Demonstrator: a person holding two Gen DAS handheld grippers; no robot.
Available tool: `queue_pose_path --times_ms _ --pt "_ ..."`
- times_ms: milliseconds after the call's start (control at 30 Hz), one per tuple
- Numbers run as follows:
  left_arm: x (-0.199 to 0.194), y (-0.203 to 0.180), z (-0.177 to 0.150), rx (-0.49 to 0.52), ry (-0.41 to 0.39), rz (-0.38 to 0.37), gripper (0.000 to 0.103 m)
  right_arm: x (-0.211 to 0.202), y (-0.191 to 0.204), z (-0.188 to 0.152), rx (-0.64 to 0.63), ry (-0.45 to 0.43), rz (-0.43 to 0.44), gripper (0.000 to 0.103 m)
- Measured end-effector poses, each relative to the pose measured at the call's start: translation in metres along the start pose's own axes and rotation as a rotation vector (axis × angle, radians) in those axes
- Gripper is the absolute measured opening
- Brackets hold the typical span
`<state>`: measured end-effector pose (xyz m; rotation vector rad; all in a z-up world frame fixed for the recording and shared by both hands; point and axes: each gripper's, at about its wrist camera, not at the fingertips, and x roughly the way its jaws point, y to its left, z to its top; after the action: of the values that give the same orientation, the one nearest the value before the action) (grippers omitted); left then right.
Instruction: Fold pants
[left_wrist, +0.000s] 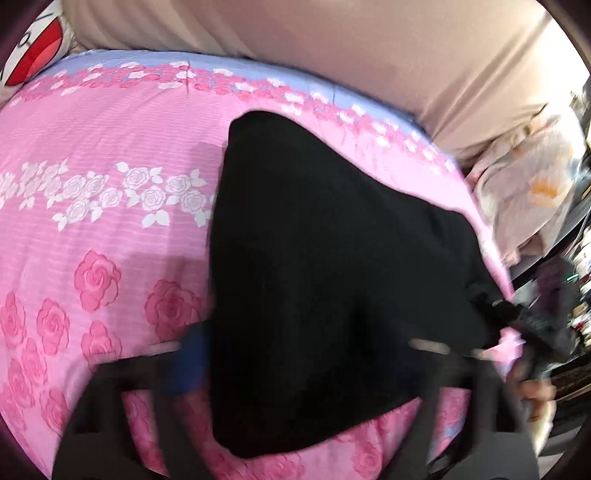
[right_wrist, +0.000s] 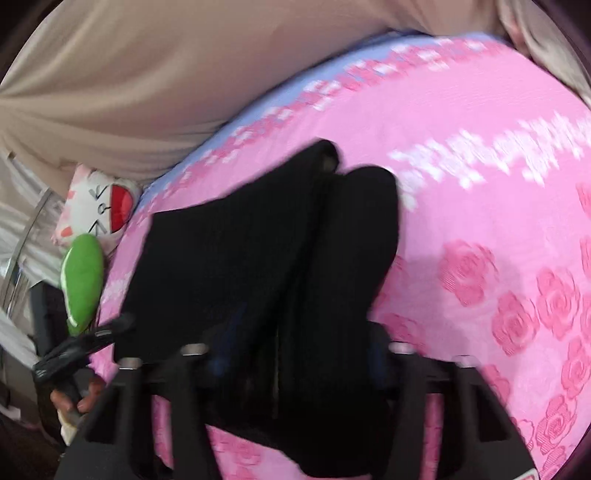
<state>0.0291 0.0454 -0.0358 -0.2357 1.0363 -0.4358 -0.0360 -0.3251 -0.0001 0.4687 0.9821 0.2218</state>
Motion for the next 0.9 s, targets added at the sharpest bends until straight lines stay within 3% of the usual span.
queue_pose_path --times_ms 67,133,200,233,267,300,367,600,767,900 --pt "-0.011 0.000 0.005 -0.022 -0.016 -0.016 0.029 -0.019 0.014 0.007 -0.025 -0.041 0.063 0.036" --pt "-0.036 -0.008 0.005 0.025 -0.057 -0.009 0.030 -0.043 0.023 0.009 -0.055 -0.080 0.075 0.036" --pt "-0.044 -0.015 -0.001 0.065 -0.065 0.052 0.048 -0.053 0.015 0.004 -0.053 -0.087 0.035 0.040" --pt "-0.043 -0.015 -0.005 0.072 -0.062 0.075 0.070 -0.047 0.001 -0.001 -0.027 -0.056 -0.001 0.041" --pt "-0.038 -0.016 -0.008 0.079 -0.058 0.097 0.082 -0.037 -0.011 -0.006 -0.003 -0.014 -0.024 0.046" --pt "-0.031 -0.015 -0.012 0.076 -0.042 0.115 0.082 -0.022 -0.026 -0.013 0.052 0.039 -0.052 0.052" --pt "-0.021 -0.016 -0.014 0.068 -0.010 0.103 0.082 -0.022 -0.038 -0.021 0.111 0.011 0.012 0.057" --pt "0.003 -0.027 -0.010 0.060 0.020 0.105 0.089 -0.023 -0.021 -0.022 0.044 0.017 -0.030 0.077" --pt "0.023 -0.037 -0.007 0.062 0.033 0.121 0.098 -0.009 -0.013 -0.023 0.042 0.016 -0.010 0.087" --pt "0.031 -0.036 -0.002 0.043 0.035 0.104 0.098 0.003 -0.007 -0.017 0.018 0.004 -0.009 0.088"
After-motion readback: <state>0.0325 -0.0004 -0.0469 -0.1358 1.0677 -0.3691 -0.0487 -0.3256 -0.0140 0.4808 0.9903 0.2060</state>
